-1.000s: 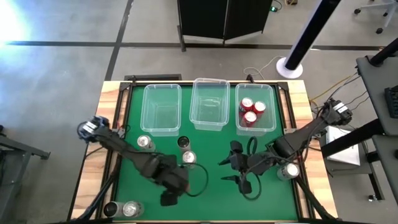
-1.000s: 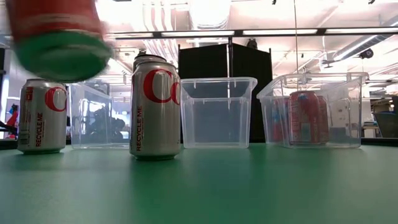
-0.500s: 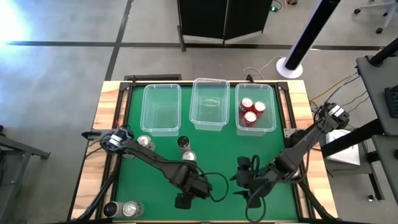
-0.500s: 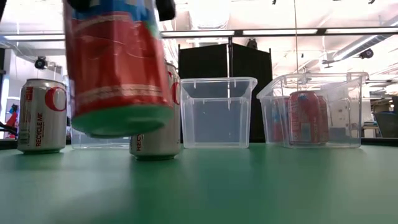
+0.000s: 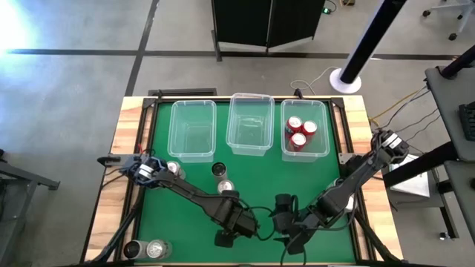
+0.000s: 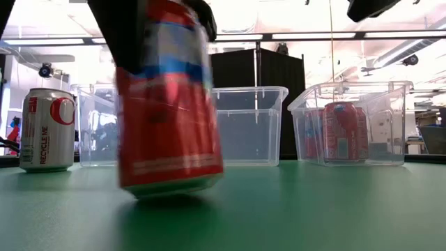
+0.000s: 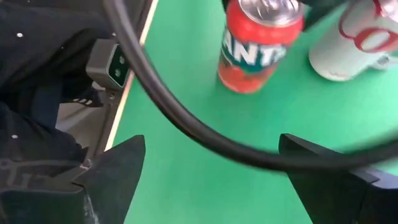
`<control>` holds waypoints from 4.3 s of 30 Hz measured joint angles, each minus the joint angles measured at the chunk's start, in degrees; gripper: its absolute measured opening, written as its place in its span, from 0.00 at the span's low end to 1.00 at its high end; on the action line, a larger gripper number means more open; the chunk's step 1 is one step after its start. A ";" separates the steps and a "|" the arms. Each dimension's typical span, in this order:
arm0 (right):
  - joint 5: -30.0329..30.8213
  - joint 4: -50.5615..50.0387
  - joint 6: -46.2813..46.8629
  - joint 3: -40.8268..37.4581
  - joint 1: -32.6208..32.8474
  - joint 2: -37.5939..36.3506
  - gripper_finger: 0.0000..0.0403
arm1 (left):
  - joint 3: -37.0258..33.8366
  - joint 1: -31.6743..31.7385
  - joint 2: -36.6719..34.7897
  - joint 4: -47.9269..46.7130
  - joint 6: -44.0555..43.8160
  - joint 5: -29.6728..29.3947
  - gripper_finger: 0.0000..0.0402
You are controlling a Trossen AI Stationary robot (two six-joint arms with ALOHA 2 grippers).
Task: Sort soda cans
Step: Put the orange soda can into the left transparent bin
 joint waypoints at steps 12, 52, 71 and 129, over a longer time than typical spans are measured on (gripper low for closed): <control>2.91 8.09 -4.48 0.02 -0.45 2.15 0.91 | -1.99 -4.03 -7.24 -2.00 -5.30 -7.57 0.95; -4.61 7.24 -19.47 30.17 -10.42 23.44 0.91 | -59.46 -18.42 -41.16 60.26 -12.69 -43.68 0.95; -4.67 -13.76 -18.40 48.84 -8.81 31.31 0.91 | -62.00 -18.32 -41.48 58.11 -16.74 -43.17 0.95; 7.21 -36.02 -1.39 34.40 -9.92 10.75 0.73 | -62.00 -18.98 -41.46 57.63 -15.65 -46.84 0.95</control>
